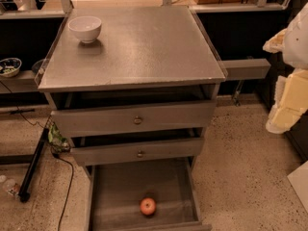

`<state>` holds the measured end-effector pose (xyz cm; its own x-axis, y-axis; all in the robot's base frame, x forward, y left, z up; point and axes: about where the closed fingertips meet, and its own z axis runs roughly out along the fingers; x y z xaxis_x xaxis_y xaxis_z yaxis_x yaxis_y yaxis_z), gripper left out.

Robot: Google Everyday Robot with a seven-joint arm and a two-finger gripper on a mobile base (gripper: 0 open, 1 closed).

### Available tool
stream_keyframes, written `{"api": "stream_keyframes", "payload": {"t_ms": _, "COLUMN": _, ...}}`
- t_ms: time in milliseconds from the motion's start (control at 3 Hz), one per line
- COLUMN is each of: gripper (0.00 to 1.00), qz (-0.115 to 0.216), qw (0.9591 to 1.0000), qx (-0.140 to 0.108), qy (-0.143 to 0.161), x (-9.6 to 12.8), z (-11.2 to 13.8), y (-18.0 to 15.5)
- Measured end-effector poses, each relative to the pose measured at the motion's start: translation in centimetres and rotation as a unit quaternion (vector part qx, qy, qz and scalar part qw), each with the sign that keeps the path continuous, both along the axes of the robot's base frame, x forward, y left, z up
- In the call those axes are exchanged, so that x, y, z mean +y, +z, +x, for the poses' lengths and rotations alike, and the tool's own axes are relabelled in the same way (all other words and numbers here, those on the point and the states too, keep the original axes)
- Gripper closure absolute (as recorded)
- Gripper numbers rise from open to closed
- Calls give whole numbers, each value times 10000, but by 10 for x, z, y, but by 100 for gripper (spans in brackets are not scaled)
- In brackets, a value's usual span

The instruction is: Pick apple from bottom drawer and place on counter

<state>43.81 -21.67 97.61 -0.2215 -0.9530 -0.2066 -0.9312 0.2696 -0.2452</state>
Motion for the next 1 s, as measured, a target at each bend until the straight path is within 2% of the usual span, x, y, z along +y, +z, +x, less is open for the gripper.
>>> {"api": "stream_keyframes", "payload": {"t_ms": 333, "gripper": 0, "qz": 0, "qw": 10000, "qx": 1, "qy": 0, "x": 0, "z": 0, "y": 0}}
{"api": "stream_keyframes", "payload": {"t_ms": 667, "gripper": 0, "qz": 64, "qw": 9999, "qx": 115, "qy": 40, "x": 8, "z": -4, "y": -16}}
{"api": "stream_keyframes", "payload": {"t_ms": 1000, "gripper": 0, "qz": 303, "qw": 9989, "qx": 343, "qy": 31, "x": 14, "z": -14, "y": -52}}
